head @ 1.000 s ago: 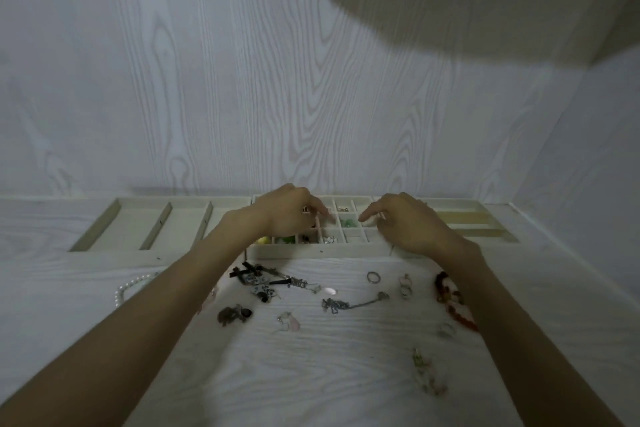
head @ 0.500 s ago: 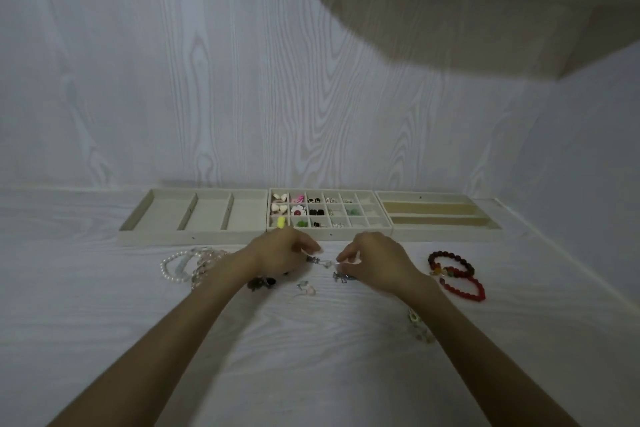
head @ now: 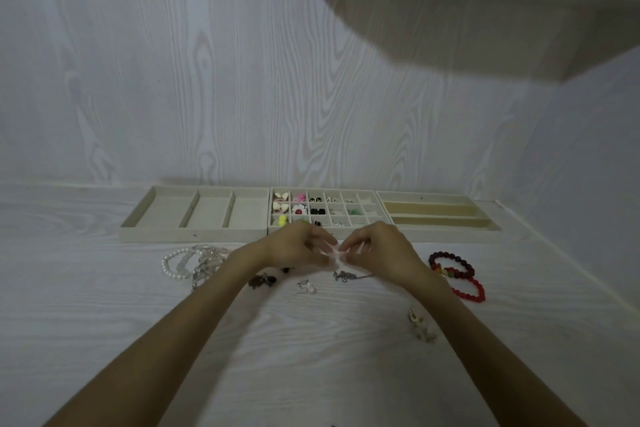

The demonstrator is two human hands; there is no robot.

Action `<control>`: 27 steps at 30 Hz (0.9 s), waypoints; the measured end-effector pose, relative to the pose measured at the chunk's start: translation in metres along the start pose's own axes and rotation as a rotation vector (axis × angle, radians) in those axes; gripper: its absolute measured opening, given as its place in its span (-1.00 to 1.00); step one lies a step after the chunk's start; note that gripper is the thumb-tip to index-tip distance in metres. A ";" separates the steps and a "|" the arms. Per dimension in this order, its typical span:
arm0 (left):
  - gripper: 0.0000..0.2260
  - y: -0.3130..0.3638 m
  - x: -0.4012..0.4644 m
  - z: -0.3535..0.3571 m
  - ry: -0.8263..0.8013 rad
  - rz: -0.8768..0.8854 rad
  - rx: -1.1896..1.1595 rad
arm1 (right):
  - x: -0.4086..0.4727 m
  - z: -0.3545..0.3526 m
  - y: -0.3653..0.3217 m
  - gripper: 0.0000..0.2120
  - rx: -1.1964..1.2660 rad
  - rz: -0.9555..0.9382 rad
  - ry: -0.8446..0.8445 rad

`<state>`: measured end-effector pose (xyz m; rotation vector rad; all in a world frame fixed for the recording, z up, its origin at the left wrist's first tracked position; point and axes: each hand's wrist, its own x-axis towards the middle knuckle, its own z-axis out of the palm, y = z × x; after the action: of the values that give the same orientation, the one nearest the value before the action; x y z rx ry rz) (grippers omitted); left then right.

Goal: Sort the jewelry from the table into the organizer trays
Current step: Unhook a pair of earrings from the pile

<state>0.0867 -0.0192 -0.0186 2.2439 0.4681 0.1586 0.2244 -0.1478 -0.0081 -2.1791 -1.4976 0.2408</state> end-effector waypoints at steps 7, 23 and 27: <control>-0.91 0.005 0.000 -0.008 0.134 0.022 -0.237 | 0.004 -0.018 -0.009 -0.88 0.242 -0.005 0.095; -0.91 0.033 0.052 -0.041 0.374 0.053 -0.183 | 0.032 -0.055 0.010 -0.91 0.473 0.030 0.287; -0.93 0.033 0.079 -0.042 0.361 0.000 -0.046 | 0.049 -0.053 0.033 -0.89 0.372 0.024 0.296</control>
<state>0.1581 0.0209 0.0307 2.1750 0.6479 0.5747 0.2918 -0.1277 0.0286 -1.8438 -1.1593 0.1781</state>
